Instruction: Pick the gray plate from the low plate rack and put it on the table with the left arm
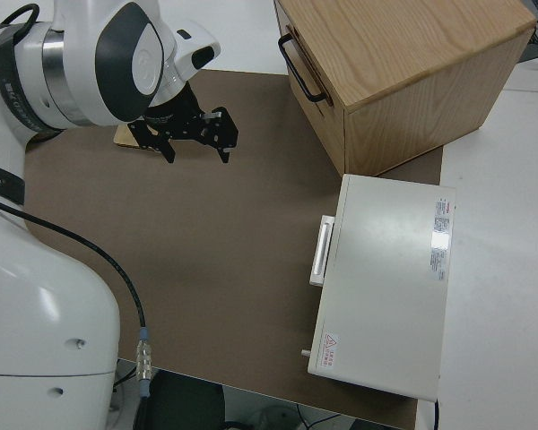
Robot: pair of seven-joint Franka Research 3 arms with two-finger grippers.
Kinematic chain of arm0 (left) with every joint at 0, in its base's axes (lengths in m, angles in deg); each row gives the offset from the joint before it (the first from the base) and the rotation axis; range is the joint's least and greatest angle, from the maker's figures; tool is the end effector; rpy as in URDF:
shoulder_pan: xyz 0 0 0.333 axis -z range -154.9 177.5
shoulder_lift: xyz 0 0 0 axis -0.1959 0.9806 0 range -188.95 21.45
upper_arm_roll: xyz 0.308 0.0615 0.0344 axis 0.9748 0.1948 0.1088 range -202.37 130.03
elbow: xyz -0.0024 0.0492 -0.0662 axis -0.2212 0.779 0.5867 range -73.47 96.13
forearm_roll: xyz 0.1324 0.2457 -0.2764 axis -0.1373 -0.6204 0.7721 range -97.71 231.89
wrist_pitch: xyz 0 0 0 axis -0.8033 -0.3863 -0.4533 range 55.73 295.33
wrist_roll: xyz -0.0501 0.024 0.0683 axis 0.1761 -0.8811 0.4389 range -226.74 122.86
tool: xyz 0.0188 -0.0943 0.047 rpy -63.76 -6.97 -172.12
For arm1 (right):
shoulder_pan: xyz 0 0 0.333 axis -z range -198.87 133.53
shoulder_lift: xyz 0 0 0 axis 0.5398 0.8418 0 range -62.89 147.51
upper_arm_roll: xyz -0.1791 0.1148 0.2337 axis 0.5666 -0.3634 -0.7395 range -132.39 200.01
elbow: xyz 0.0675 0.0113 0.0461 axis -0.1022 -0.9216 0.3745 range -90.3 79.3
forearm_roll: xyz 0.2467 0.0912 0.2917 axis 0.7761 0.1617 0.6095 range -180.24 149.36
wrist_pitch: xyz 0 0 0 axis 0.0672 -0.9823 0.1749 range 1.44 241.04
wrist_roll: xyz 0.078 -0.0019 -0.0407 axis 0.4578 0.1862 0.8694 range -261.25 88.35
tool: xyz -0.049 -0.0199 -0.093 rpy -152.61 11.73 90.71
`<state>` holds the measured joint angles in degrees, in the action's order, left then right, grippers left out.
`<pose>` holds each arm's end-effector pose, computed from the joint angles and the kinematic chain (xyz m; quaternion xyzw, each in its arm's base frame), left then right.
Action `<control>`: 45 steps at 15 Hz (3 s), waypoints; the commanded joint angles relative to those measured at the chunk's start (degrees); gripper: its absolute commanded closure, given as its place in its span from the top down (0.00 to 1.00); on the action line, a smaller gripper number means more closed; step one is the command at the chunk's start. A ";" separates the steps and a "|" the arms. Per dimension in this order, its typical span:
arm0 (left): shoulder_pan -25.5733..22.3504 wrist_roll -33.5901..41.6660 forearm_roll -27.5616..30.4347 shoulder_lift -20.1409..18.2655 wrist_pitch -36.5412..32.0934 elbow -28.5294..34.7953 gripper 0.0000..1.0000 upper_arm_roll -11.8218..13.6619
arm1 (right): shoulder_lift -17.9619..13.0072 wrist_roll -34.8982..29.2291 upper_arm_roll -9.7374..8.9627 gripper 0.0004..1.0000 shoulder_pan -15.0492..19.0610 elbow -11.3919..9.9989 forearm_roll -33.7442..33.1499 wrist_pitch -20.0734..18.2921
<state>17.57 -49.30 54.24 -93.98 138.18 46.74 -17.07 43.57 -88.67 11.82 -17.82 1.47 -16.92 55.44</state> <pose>0.4610 0.1259 0.4363 -0.9930 -0.0407 0.0909 0.0631 0.5375 0.0616 0.6420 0.9975 0.0413 -0.0558 0.0133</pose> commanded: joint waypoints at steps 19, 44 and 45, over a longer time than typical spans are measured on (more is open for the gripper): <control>2.08 -1.05 0.64 -2.69 -25.64 -23.11 0.00 -1.43 | -0.12 -0.68 -1.21 0.98 1.32 0.33 -0.28 -0.62; 3.30 -22.59 17.87 2.75 -5.26 -7.74 0.00 -17.51 | -0.12 -0.68 -1.21 0.98 1.32 0.33 -0.28 -0.62; 3.30 -22.67 17.87 3.19 -4.64 -7.30 0.00 -18.04 | -0.12 -0.68 -1.21 0.98 1.32 0.41 -0.37 -0.62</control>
<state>20.02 -70.78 71.25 -91.17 130.53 37.09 -34.29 43.57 -88.67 11.82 -17.82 1.47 -16.92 55.44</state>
